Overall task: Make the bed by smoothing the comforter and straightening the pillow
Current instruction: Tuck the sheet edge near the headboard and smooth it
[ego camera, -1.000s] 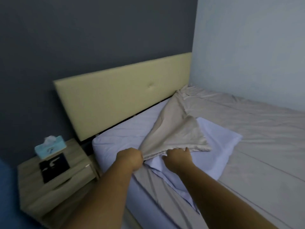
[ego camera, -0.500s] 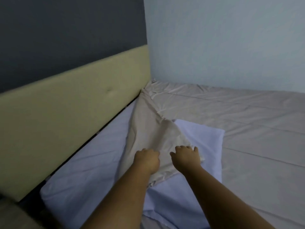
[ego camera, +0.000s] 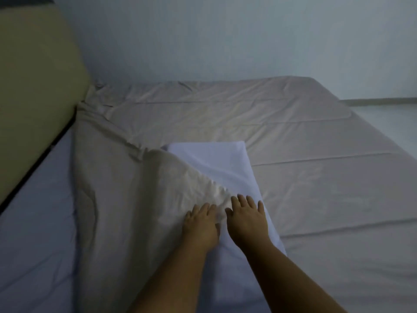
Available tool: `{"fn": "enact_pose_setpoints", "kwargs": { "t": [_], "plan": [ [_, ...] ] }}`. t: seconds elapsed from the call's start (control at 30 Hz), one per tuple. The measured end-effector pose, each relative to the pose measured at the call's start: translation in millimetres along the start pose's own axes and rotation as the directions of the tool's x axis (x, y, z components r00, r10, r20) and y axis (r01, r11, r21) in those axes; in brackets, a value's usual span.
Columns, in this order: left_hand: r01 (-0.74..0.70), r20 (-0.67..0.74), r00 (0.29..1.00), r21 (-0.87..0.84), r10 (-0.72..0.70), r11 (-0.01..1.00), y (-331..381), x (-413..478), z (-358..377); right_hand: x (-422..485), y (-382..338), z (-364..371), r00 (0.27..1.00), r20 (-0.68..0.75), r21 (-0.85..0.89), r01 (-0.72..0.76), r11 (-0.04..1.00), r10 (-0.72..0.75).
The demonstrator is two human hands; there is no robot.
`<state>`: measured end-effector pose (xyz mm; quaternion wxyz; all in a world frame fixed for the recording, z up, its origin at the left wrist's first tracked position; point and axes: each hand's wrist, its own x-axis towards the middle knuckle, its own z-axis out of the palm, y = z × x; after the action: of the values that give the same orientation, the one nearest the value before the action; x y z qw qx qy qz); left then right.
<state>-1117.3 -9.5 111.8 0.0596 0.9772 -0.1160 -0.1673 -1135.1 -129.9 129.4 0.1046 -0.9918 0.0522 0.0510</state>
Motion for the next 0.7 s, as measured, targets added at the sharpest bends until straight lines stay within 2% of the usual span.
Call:
{"fn": "enact_pose_setpoints", "kwargs": {
  "t": [0.1,0.23,0.33,0.47,0.57,0.7],
  "plan": [
    [0.022,-0.017,1.0,0.0,-0.022,1.0,-12,25,42,7,18,43,0.999,0.037,-0.013,-0.026,1.0,0.026],
    [0.033,-0.127,0.992,0.055,-0.026,0.998,-26,41,84,13,35,96,0.996,0.079,0.018,-0.034,0.999,0.032],
    [0.018,-0.179,0.984,0.083,-0.003,0.996,-26,45,94,17,32,120,0.999,0.017,0.081,-0.028,0.996,0.027],
    [-0.042,-0.149,0.987,0.094,0.056,0.995,-32,47,79,34,16,119,0.992,-0.123,0.188,0.004,0.982,0.019],
    [-0.092,-0.142,0.985,0.025,0.095,0.995,-39,33,53,48,10,102,0.999,-0.035,0.144,0.039,0.989,-0.035],
    [-0.026,-0.115,0.993,0.061,0.033,0.998,-61,0,10,38,-20,79,0.992,0.007,0.134,0.122,0.983,-0.124]
  ]
}}
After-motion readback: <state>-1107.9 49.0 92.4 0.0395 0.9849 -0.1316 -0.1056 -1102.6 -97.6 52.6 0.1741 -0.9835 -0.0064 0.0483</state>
